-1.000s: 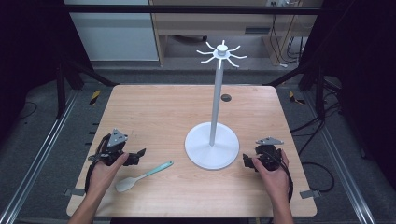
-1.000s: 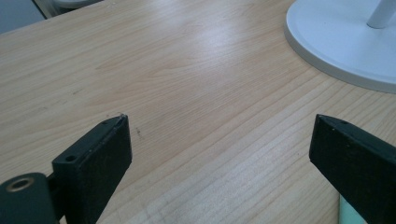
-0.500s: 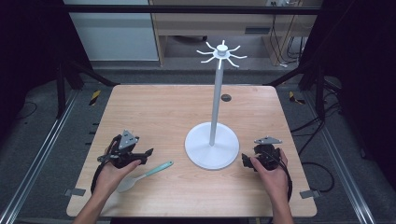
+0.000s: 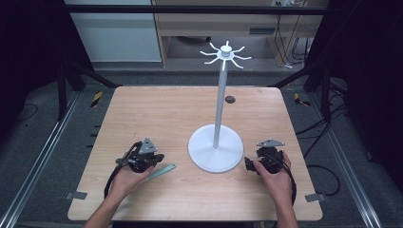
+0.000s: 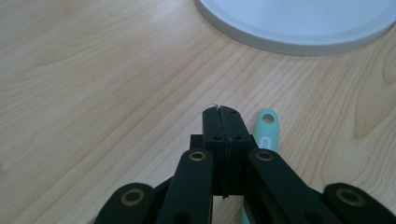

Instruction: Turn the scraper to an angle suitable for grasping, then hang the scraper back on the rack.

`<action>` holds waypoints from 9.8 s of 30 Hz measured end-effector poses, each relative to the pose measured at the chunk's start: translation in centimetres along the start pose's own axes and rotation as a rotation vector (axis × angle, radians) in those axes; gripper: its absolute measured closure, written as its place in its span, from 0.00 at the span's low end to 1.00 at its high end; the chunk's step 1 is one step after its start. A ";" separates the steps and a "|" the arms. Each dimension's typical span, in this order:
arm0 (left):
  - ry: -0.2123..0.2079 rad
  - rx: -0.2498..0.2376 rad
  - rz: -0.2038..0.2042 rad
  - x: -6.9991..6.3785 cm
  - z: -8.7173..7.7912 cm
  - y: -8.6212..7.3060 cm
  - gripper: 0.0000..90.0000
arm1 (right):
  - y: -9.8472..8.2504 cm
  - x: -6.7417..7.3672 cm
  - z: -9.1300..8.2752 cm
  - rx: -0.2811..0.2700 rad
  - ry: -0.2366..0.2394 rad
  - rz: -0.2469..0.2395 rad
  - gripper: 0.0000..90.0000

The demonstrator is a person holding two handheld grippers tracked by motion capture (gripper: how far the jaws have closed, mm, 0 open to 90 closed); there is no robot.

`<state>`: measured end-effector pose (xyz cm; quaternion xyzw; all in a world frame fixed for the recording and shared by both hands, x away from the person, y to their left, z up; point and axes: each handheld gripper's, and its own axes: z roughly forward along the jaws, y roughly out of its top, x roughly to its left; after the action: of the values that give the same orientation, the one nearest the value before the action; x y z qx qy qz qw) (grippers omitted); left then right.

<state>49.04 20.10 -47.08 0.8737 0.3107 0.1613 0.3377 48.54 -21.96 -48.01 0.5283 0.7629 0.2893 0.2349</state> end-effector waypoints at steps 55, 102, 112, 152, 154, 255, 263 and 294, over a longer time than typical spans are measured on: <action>0.000 -0.009 0.102 -1.7 -3.9 1.8 0.29 | 0.0 0.2 0.1 0.011 0.002 -0.016 0.13; -0.187 0.527 0.312 -3.2 2.0 3.8 0.59 | 0.0 0.5 0.0 0.000 0.015 -0.018 0.09; -0.216 0.548 0.294 -3.1 2.4 4.1 0.70 | 0.0 0.4 0.0 -0.001 0.017 -0.014 0.09; -0.141 0.238 0.204 -1.6 -5.3 5.3 0.82 | 0.0 0.5 0.1 0.004 0.011 -0.014 0.10; -0.137 0.208 0.192 -1.4 -6.2 5.4 0.82 | 0.0 0.5 0.1 0.005 0.009 -0.013 0.10; 0.037 -0.328 0.114 -1.9 -17.4 19.0 0.82 | 0.1 0.1 -0.1 -0.004 0.004 0.002 0.10; 0.034 -0.339 0.117 -2.3 -17.6 19.9 0.82 | 0.1 0.1 -0.1 -0.004 0.004 0.002 0.10; 0.031 -0.363 0.077 -1.9 -17.5 23.5 0.82 | 0.1 0.2 0.0 0.001 0.009 0.001 0.10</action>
<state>49.21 13.78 -18.39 0.8070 0.2478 0.2409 0.4788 48.52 -21.78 -47.92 0.5276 0.7637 0.2916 0.2313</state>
